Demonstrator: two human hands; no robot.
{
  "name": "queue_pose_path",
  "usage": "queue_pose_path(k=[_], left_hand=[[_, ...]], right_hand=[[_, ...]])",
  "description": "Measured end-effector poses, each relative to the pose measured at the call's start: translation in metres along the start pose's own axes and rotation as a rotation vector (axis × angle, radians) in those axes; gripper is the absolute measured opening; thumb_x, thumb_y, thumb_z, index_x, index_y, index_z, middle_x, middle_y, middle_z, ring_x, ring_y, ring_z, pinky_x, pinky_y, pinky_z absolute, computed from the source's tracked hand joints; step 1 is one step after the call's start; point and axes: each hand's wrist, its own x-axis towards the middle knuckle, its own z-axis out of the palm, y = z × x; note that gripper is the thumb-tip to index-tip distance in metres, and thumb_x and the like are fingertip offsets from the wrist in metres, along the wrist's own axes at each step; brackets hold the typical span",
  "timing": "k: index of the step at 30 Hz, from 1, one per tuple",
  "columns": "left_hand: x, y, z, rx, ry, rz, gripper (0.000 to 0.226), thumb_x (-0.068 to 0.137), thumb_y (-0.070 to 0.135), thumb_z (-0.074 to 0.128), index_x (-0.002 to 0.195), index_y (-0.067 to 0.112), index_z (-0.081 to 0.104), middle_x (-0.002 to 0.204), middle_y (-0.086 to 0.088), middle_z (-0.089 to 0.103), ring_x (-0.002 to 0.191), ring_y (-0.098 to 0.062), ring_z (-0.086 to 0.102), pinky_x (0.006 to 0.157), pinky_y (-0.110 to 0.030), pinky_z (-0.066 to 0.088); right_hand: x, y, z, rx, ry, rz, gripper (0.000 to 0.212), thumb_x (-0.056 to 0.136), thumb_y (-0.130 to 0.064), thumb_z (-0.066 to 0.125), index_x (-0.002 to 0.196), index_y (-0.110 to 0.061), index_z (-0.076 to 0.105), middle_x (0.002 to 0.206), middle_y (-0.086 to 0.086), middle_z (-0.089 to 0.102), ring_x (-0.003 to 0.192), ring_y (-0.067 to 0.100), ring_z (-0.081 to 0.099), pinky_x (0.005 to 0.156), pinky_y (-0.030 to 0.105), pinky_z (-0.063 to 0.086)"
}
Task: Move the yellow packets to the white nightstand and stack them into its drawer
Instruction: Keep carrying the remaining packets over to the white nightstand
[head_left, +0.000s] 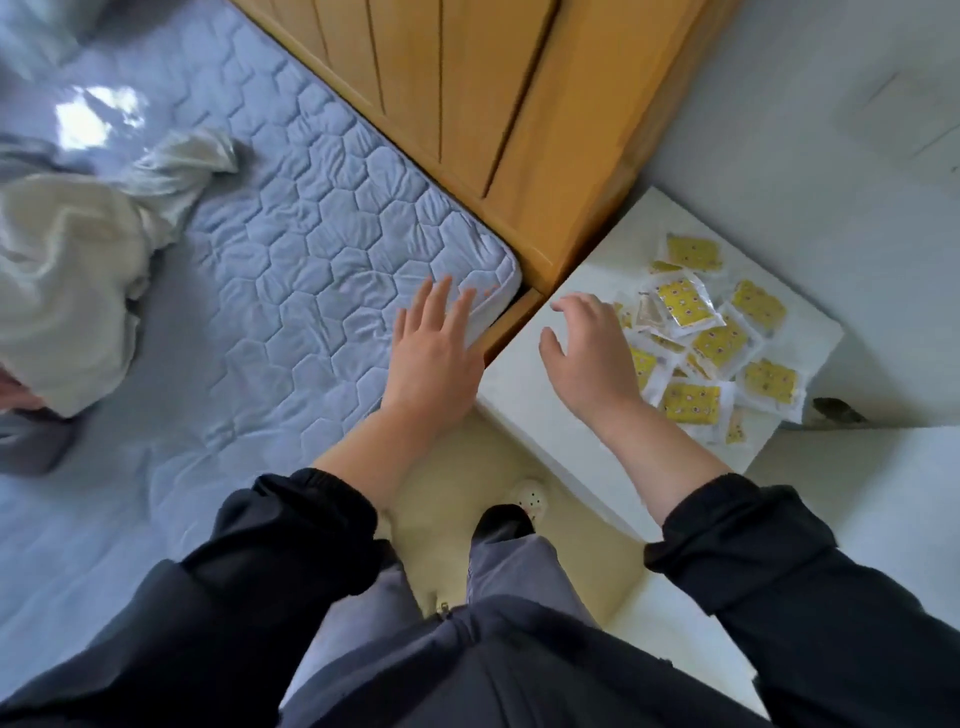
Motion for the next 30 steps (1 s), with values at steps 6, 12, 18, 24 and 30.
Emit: queue_pose_path(k=[6,12,18,24,30], left_hand=[[-0.079,-0.083,-0.067,0.098,0.180,-0.155,0.067,0.095,0.040,0.044,0.153,0.020,0.016,0.161,-0.009,0.005,0.148,-0.029,-0.004,0.116,-0.053,0.001],[-0.185,-0.201,-0.137,0.196,0.318,-0.270,0.072,0.091,0.053,0.030,0.154,0.024,0.010,0.161,-0.009,0.000,0.148,-0.031,-0.007,0.115,-0.056,0.001],[-0.279,-0.327,-0.207,0.231,0.444,-0.385,0.073,0.091,0.054,0.032,0.154,0.027,0.006,0.162,-0.006,-0.006,0.147,-0.028,-0.011,0.113,-0.054,-0.007],[-0.345,-0.407,-0.261,0.256,0.571,-0.537,0.077,0.091,0.050,0.048,0.153,0.026,0.010,0.162,-0.007,-0.002,0.147,-0.029,-0.010,0.113,-0.055,-0.007],[-0.395,-0.457,-0.288,0.305,0.654,-0.722,0.075,0.089,0.052,0.037,0.153,0.024,0.012,0.161,-0.009,-0.001,0.147,-0.032,-0.006,0.112,-0.060,-0.001]], right_hand=[[-0.020,-0.121,0.036,-0.120,-0.037,-0.361,0.060,0.093,-0.042,0.034,0.129,0.002,0.052,0.138,0.024,0.046,0.127,0.038,0.044,0.104,0.047,0.036],[-0.069,-0.277,0.104,-0.186,-0.022,-0.574,0.067,0.093,-0.048,0.029,0.141,-0.002,0.038,0.151,0.021,0.029,0.139,0.037,0.029,0.110,0.055,0.026],[-0.130,-0.436,0.182,-0.212,0.086,-0.710,0.067,0.094,-0.048,0.030,0.145,-0.005,0.033,0.155,0.019,0.022,0.143,0.036,0.021,0.111,0.060,0.018],[-0.160,-0.545,0.227,-0.257,0.089,-0.851,0.066,0.093,-0.048,0.032,0.145,-0.006,0.033,0.155,0.019,0.022,0.143,0.037,0.019,0.109,0.064,0.015],[-0.173,-0.636,0.255,-0.206,0.107,-1.034,0.065,0.092,-0.049,0.034,0.142,-0.007,0.038,0.155,0.017,0.025,0.142,0.035,0.022,0.111,0.061,0.012]])
